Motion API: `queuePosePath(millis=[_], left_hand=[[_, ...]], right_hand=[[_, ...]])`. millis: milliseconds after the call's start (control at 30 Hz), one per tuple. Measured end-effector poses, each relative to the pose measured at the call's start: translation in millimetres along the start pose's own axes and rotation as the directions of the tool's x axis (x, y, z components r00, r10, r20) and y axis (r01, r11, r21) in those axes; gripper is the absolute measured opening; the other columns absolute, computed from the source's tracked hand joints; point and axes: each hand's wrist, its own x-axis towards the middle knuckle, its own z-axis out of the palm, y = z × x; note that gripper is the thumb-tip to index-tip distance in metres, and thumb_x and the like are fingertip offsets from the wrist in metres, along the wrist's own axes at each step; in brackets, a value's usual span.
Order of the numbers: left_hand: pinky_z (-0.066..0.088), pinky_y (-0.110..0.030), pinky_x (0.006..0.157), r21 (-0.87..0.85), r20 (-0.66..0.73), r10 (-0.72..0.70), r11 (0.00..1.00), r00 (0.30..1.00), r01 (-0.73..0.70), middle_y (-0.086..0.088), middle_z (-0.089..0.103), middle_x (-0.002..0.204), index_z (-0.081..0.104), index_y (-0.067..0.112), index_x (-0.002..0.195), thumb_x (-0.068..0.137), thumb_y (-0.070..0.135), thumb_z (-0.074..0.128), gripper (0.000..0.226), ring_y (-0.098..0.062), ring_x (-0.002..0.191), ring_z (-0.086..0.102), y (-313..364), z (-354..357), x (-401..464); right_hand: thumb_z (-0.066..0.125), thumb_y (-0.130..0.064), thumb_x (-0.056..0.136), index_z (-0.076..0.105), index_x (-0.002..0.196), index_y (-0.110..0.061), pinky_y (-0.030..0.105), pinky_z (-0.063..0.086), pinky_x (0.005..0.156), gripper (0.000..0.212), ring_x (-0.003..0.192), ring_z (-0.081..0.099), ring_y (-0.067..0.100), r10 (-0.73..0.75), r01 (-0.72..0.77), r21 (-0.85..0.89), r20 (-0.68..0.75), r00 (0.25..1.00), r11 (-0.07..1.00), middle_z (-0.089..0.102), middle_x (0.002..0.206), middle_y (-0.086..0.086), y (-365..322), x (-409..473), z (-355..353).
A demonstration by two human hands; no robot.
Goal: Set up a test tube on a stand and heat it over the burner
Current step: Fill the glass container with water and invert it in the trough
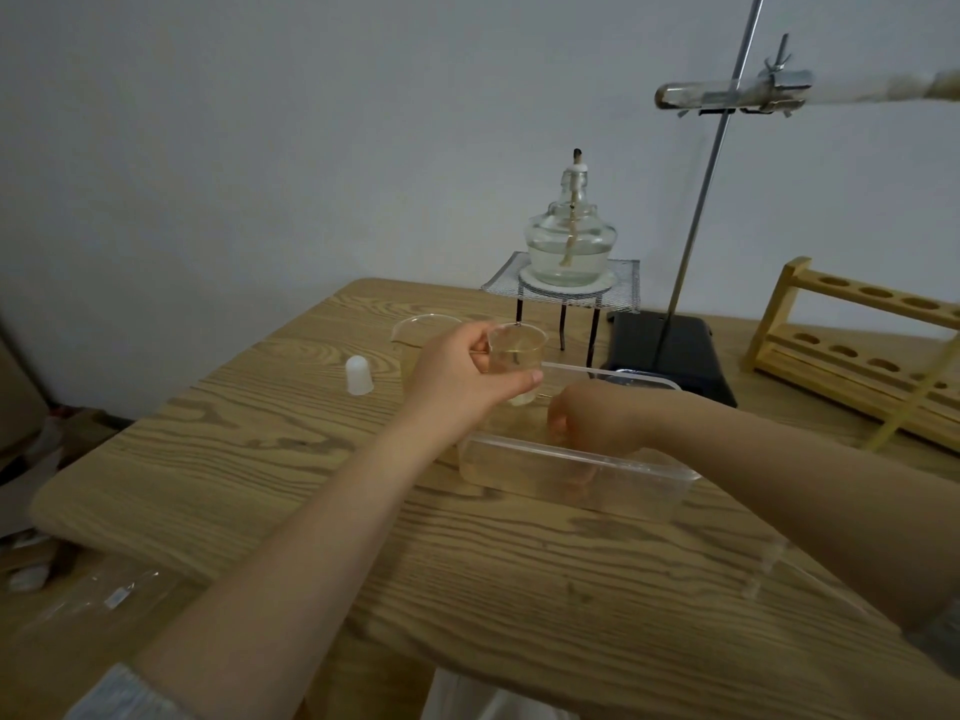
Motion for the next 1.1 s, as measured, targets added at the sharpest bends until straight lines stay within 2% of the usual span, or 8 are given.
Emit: queuePosePath(millis=[167,233,400,533,767,867,1033,1100], left_hand=[[0.039,-0.013,0.065,0.001,0.004,0.002,1.0,1.0,-0.002,0.019,0.059,0.08,0.062,0.023,0.115,0.069,0.03,0.081,0.05,0.004,0.077,0.056,-1.1,1.8,1.2],[0.041,-0.014,0.069,0.015,0.001,0.005,1.0,1.0,-0.005,0.014,0.062,0.093,0.061,0.024,0.119,0.068,0.033,0.081,0.056,0.0,0.086,0.057,-3.0,2.8,2.7],[0.051,-0.028,0.085,0.068,0.001,0.003,0.998,1.0,-0.003,0.01,0.064,0.108,0.059,0.027,0.122,0.064,0.04,0.082,0.064,-0.006,0.096,0.06,-8.5,4.9,5.6],[0.047,-0.025,0.086,0.093,0.005,0.031,0.995,0.999,-0.032,0.013,0.063,0.11,0.06,0.026,0.121,0.064,0.04,0.082,0.063,-0.004,0.097,0.057,-8.3,5.7,4.9],[0.046,-0.025,0.085,0.091,0.025,0.018,0.996,1.0,-0.02,0.011,0.064,0.109,0.061,0.024,0.119,0.063,0.036,0.083,0.062,-0.006,0.099,0.058,-11.1,8.6,7.6],[0.048,-0.029,0.087,0.103,0.029,0.002,0.995,1.0,-0.005,0.011,0.064,0.108,0.061,0.025,0.118,0.061,0.039,0.083,0.062,-0.008,0.099,0.059,-13.0,9.6,9.4],[0.051,-0.034,0.087,0.138,0.039,-0.022,0.99,0.999,0.016,0.012,0.064,0.105,0.061,0.026,0.117,0.058,0.045,0.081,0.065,-0.005,0.096,0.06,-16.8,12.4,12.2],[0.052,-0.033,0.086,0.151,0.038,-0.025,0.988,0.999,0.019,0.012,0.064,0.103,0.061,0.027,0.117,0.057,0.047,0.081,0.066,-0.005,0.094,0.06,-17.6,13.3,12.8]], right_hand=[[0.064,-0.025,0.088,0.059,0.124,-0.005,0.035,0.048,0.097,0.042,0.111,0.059,0.024,0.015,-0.015,0.016,-0.021,1.0,1.0,0.063,0.123,0.009,3.1,0.5,2.5],[0.061,-0.021,0.089,0.061,0.121,-0.006,0.035,0.049,0.095,0.035,0.109,0.059,0.025,0.005,-0.003,0.042,-0.066,0.998,0.999,0.064,0.121,0.009,5.4,-0.4,2.8],[0.068,-0.025,0.084,0.067,0.094,-0.015,0.032,0.053,0.084,0.014,0.091,0.064,0.019,0.013,0.009,0.157,-0.138,0.99,0.988,0.069,0.095,0.0,13.1,-2.8,-4.4],[0.072,-0.017,0.082,0.069,0.089,-0.007,0.023,0.057,0.069,0.013,0.063,0.065,0.01,0.047,0.015,0.426,-0.135,0.99,0.905,0.07,0.072,0.001,22.2,-9.7,-14.4],[0.063,-0.003,0.087,0.069,0.096,-0.005,0.015,0.051,0.05,0.012,0.054,0.064,0.006,0.145,-0.006,0.61,-0.179,0.973,0.793,0.071,0.075,0.004,38.1,-20.0,-26.7],[0.059,-0.002,0.09,0.066,0.102,-0.005,0.018,0.052,0.052,0.015,0.052,0.062,0.008,0.197,0.005,0.702,-0.207,0.958,0.712,0.071,0.076,0.006,43.3,-23.6,-30.2],[0.053,0.005,0.091,0.058,0.113,0.005,0.028,0.043,0.055,0.022,0.056,0.053,0.019,0.268,0.022,0.887,-0.163,0.95,0.46,0.065,0.085,0.021,51.5,-28.4,-33.3],[0.052,0.007,0.091,0.058,0.111,0.005,0.026,0.047,0.051,0.021,0.056,0.054,0.018,0.271,0.022,0.937,-0.124,0.955,0.349,0.063,0.077,0.018,52.2,-29.5,-33.9]])
